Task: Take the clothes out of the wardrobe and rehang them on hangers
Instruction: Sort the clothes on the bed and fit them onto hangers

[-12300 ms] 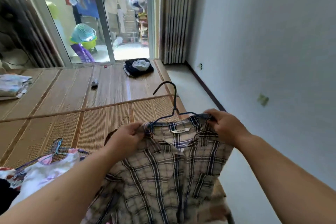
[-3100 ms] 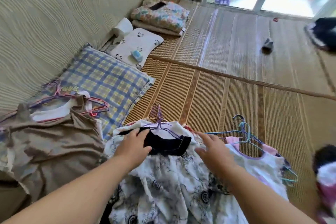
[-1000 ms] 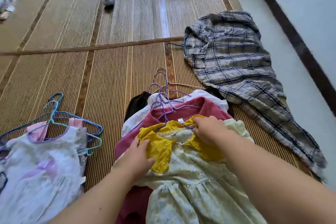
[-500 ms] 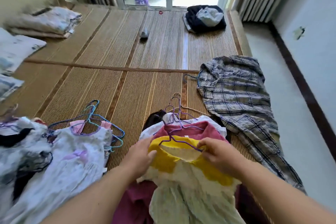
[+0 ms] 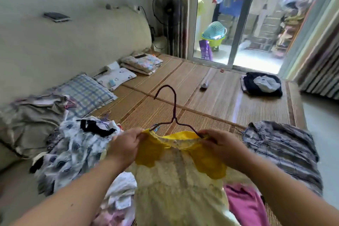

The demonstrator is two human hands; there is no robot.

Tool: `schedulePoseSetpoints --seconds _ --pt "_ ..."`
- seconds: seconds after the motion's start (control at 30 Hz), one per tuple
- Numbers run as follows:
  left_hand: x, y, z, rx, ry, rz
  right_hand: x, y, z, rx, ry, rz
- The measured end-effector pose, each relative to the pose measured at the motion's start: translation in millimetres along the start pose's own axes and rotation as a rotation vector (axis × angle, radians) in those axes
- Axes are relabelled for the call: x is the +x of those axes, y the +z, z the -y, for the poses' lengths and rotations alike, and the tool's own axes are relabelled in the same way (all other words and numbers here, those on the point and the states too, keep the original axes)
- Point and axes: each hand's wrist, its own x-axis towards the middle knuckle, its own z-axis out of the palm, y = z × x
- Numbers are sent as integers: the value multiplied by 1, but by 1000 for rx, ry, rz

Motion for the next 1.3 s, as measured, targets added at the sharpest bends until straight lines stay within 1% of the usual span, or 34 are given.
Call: schedulePoseSetpoints --seconds 0.1,0.2,0.37,0.53,0.63,0.77,0.9,1.03,1.2,1.3 --pt "-10 -61 17 34 -72 -122 18 4 42 -126 -59 71" --pt "-21 -110 34 181 -67 -183 34 24 75 -199 -80 139" --pt "-37 -173 52 405 -97 -303 60 71 124 -35 -69 213" --pt "-30 -209 93 499 -92 -270 84 118 153 94 -62 298" --pt "-5 -215 124 501 -106 -219 109 138 161 95 -28 302" --pt "43 -202 163 483 -142 -65 145 160 158 97 63 316" --pt "88 -164 203 492 -153 115 178 191 136 46 208 304" --pt "129 -105 246 462 -180 322 203 238 95 35 358 302" --pt "176 -15 303 427 -147 469 235 302 29 136 569 272" --pt "205 39 327 477 -122 519 256 334 -13 193 664 285"
